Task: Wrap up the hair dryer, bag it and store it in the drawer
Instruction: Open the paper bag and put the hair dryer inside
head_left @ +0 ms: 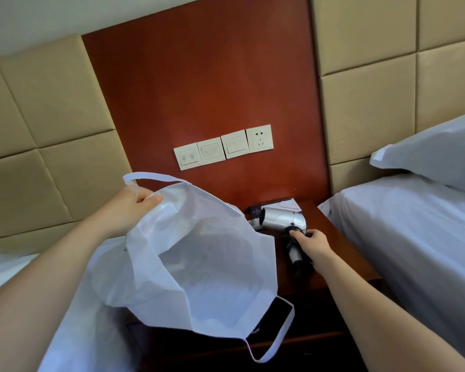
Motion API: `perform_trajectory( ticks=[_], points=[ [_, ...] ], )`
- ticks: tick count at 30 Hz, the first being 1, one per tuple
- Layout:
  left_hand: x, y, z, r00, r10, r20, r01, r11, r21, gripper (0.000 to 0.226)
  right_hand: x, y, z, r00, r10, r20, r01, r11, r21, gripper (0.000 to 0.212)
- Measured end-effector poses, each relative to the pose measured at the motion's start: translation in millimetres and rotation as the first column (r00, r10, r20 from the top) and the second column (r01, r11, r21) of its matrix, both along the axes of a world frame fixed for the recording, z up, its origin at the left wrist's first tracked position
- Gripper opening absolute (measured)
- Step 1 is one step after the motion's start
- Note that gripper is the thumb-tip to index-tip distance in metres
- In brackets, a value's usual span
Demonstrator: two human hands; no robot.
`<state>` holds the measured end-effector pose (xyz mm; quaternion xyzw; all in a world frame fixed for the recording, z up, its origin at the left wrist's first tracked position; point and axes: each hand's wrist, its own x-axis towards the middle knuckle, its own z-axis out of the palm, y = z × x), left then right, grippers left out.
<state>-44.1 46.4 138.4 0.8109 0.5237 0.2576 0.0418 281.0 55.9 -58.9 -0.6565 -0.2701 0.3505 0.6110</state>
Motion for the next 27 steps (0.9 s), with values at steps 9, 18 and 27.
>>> perform_trajectory(
  ticks=[9,18,27],
  points=[
    [8.3,-4.1,-2.5,0.999,0.001,0.052,0.0,1.0,-0.015,0.049,-1.5,-42.2,48.1,0.942,0.203,-0.267,-0.063,0.889,0.455,0.013],
    [30.2,-15.1,5.9,0.988,0.039,0.148,-0.041,0.999,0.009,0.047,-25.3,-103.5,86.9,0.835,0.521,-0.177,-0.291,0.691,0.662,0.005],
    [46.2,-20.1,9.0,0.992,0.076,0.102,-0.081,0.996,0.047,0.05,-9.9,-134.4,96.9,0.627,0.778,0.048,-0.69,0.525,0.498,0.041]
  ],
)
